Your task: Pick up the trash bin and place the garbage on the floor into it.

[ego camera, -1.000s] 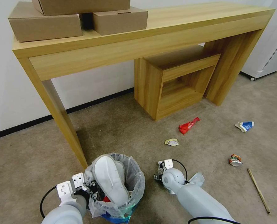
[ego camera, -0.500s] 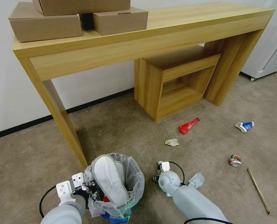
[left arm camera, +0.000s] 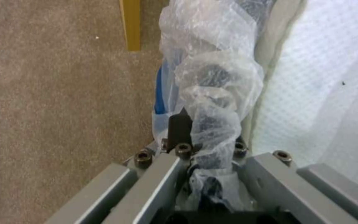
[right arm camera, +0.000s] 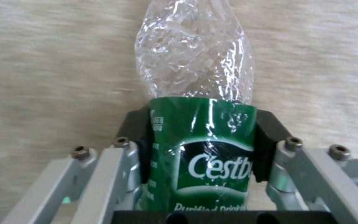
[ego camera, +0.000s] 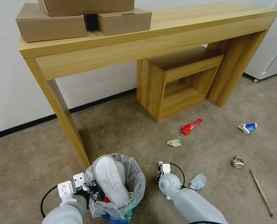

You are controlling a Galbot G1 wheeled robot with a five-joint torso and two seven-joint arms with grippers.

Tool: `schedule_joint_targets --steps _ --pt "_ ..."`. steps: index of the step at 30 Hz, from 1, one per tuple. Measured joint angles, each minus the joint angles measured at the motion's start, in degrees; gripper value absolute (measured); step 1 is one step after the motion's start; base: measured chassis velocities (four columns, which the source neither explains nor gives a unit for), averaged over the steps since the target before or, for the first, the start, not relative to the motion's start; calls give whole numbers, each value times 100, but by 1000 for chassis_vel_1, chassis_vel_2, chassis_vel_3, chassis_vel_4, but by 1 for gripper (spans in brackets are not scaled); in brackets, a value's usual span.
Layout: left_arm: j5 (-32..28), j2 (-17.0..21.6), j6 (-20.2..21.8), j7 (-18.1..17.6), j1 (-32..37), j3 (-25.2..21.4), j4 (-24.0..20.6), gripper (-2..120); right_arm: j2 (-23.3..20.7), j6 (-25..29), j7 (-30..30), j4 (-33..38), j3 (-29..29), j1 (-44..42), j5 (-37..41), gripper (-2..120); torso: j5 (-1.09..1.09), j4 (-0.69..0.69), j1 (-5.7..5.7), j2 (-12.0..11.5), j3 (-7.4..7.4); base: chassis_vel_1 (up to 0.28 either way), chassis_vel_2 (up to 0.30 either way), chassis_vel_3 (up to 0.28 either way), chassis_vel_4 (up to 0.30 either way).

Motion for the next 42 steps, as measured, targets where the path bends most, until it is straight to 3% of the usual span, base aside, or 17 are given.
schedule_joint_targets --steps 1,2,3,4,5,8,9,14,18,23,26,31,42 --pt "-27 8 -1 -11 9 -11 -20 0 -143 9 50 213 100 -72 1 37 -17 -16 1 -2 2 0 0 0 0" --pt "-27 8 -1 -11 9 -11 -20 0 -143 9 50 213 100 -72 1 37 -17 -16 1 -2 2 0 0 0 0" --pt "-102 10 -1 -20 17 -15 -58 0 -329 58 51 638 240 -149 18 32 2 -12 1 -2 1 -53 -39 -40 -41" --pt "-224 13 -3 -81 37 -41 -118 0 -818 147 28 1557 563 -302 11 25 -8 -8 1 -2 0 0 0 0 0" --pt "-254 16 -3 -104 41 -58 -145 0 -1048 250 -91 2042 735 -356 -2 21 1 -3 1 -1 -1 0 0 0 0" --pt "-264 16 -4 -116 42 -67 -150 0 -1246 483 -372 2395 881 -403 -94 18 -2 -2 0 -1 -2 0 0 0 0" --pt "-276 14 -5 -120 41 -79 -161 0 -1400 832 -811 2665 1026 -443 -412 16 0 -2 0 0 -2 0 0 0 0" --pt "-294 8 -11 -131 42 -106 -202 0 -1540 1631 -1636 2962 1230 -486 -991 16 1 -3 0 1 -2 0 0 0 0" --pt "-337 -8 -16 -141 59 -142 -238 0 -1602 2714 -2725 3076 1282 -506 -1322 15 2 -2 -1 1 -2 0 0 0 0" --pt "-358 -9 -19 -145 67 -165 -247 0 -1646 3418 -3417 3147 1208 -519 -1452 14 1 -2 -1 2 -2 0 0 0 0" --pt "-390 -7 -22 -154 69 -205 -250 0 -1702 3984 -4182 3342 1022 -548 -1455 14 0 -2 -1 2 -3 0 0 0 0" --pt "-488 -7 -26 -177 41 -233 -264 0 -1745 4176 -4581 3496 470 -455 -1213 14 1 -2 -1 2 -3 0 0 0 0" --pt "-594 -64 -50 -213 -61 -272 -241 0 -1780 4099 -4680 3493 -1003 -9 -1074 13 0 -2 -1 2 -3 0 0 0 0"
